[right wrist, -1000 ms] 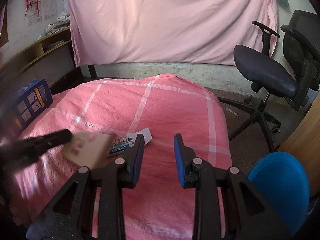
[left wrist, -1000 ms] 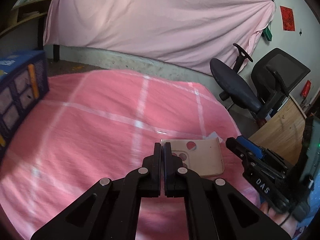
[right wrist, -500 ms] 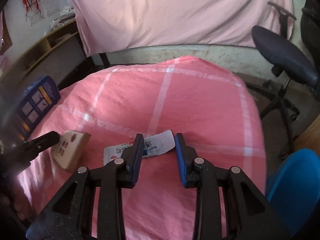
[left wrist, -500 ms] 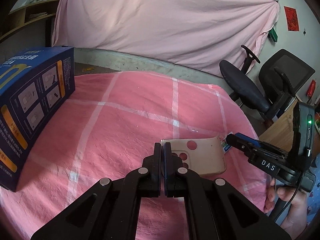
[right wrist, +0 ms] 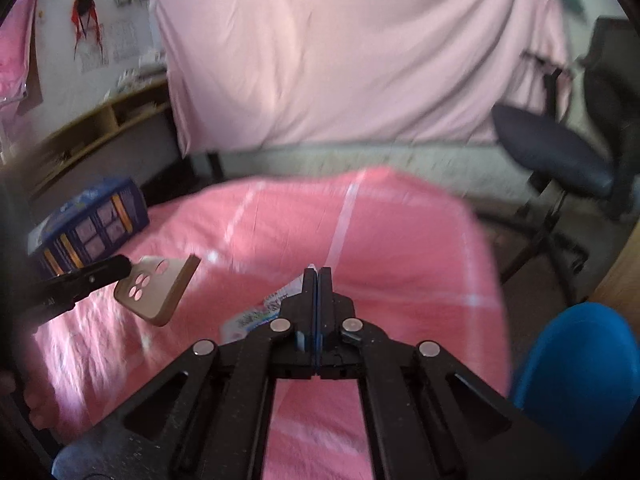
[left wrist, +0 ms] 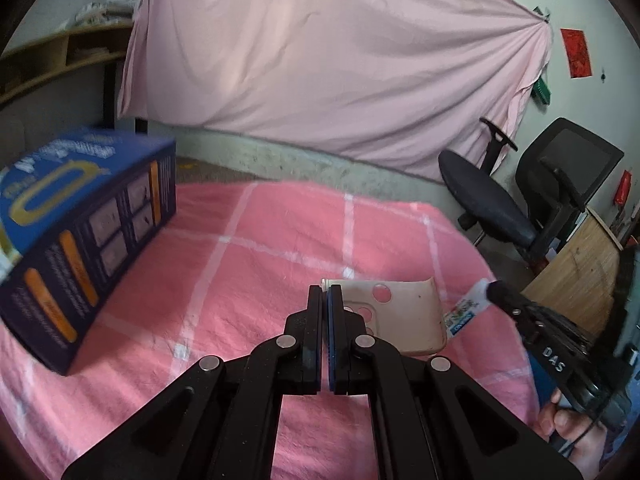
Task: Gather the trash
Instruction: 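Carry the phone case and paper strip in both tools over the basin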
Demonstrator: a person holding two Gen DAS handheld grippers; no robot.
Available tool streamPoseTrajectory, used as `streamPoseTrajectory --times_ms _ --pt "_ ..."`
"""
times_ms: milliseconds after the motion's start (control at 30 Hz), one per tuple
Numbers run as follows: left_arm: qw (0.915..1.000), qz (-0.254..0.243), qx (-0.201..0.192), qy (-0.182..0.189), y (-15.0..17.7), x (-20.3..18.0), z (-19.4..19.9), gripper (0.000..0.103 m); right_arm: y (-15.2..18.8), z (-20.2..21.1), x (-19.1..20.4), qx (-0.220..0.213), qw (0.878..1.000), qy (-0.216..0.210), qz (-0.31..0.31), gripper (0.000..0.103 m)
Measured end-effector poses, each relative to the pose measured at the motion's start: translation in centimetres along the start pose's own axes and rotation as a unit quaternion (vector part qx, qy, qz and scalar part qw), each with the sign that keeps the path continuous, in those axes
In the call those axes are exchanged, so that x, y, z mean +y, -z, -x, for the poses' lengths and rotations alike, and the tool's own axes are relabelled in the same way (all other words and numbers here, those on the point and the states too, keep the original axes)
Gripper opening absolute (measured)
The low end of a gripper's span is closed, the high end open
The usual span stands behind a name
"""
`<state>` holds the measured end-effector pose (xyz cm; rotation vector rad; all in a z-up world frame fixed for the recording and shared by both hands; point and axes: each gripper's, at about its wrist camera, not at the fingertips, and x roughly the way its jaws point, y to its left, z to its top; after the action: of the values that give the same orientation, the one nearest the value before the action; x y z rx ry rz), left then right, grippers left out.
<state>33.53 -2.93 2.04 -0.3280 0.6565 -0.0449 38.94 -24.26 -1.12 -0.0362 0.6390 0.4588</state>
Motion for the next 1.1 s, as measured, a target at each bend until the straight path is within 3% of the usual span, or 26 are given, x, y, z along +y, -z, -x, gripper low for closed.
streamPoseTrajectory --times_ms 200,367,567,833,1100 --pt "0.998 -0.028 -0.057 0.008 -0.5 -3.5 3.0 0.0 -0.4 5.9 0.6 -0.113 0.993 0.042 0.015 0.027" --pt "0.9923 -0.068 -0.103 0.012 -0.7 -7.0 5.5 0.0 -0.6 11.2 0.6 -0.208 0.975 0.072 0.017 0.027" --pt "0.9854 -0.1 -0.134 0.03 -0.7 -10.9 7.2 0.0 -0.3 15.9 -0.9 -0.283 0.954 0.098 -0.001 0.027" --pt "0.9768 -0.143 -0.136 0.084 0.7 -17.6 6.6 0.0 1.7 20.0 -4.5 -0.307 0.938 0.155 -0.031 0.027" --pt "0.9697 -0.177 -0.09 0.142 4.1 -25.4 3.4 0.0 4.9 22.2 -10.1 -0.267 0.932 0.233 -0.071 0.027"
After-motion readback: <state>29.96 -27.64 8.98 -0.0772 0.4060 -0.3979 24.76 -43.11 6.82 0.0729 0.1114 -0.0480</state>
